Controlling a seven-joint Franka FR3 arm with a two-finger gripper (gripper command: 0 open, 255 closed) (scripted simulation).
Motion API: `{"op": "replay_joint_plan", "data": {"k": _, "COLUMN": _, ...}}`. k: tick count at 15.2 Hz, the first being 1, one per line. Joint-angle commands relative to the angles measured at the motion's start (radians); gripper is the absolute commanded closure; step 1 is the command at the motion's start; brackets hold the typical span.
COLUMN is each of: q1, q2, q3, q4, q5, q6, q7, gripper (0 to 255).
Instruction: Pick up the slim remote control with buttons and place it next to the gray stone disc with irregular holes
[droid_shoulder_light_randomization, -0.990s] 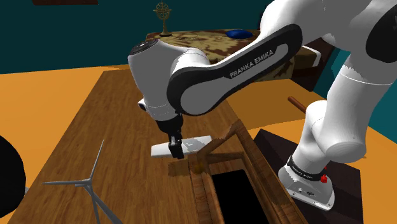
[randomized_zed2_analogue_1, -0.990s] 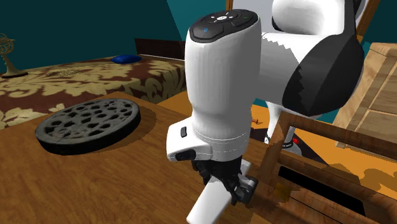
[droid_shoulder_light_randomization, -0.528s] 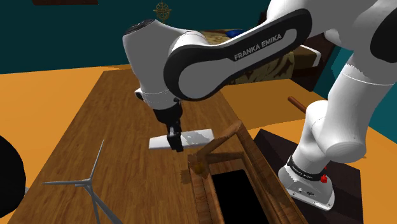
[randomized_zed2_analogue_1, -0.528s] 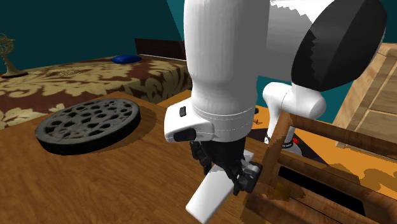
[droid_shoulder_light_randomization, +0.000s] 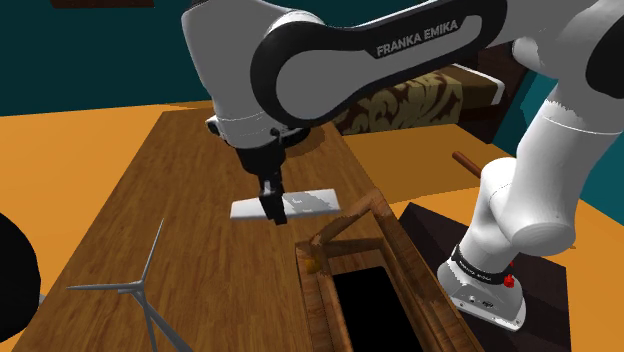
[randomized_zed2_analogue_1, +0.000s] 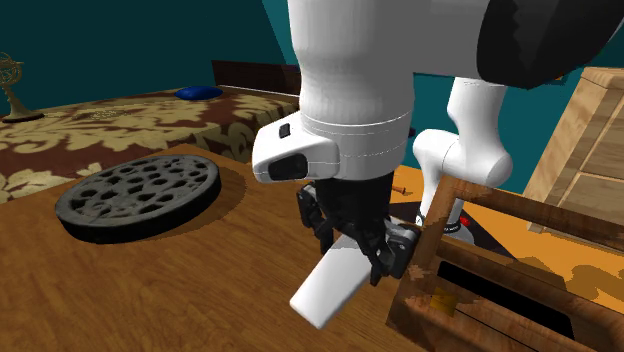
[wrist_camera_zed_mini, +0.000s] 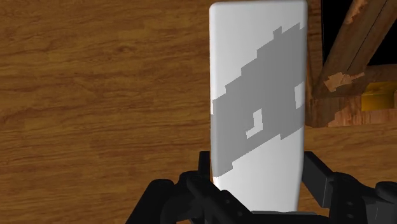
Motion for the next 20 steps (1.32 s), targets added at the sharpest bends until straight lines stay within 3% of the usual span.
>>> {"op": "replay_joint_plan", "data": {"k": 1, "q1": -0.012, "q2": -0.02, "q3": -0.012, "q4": -0.01, "q5": 0.003, "q6": -0.008, "q7": -0.026, "gripper": 255}}
{"op": "replay_joint_plan", "data": {"k": 10, "q1": -0.111, "q2": -0.143, "q3": -0.135, "q4": -0.149, "q5": -0.009, "q6": 0.02, "q7": -0.249, "gripper": 255}}
{"op": "replay_joint_plan", "data": {"k": 20, "q1": -0.218, "q2": -0.18, "q3": -0.279, "q4": -0.194, "q5": -0.062, "q6": 0.045, "q7": -0.486, "gripper": 255}}
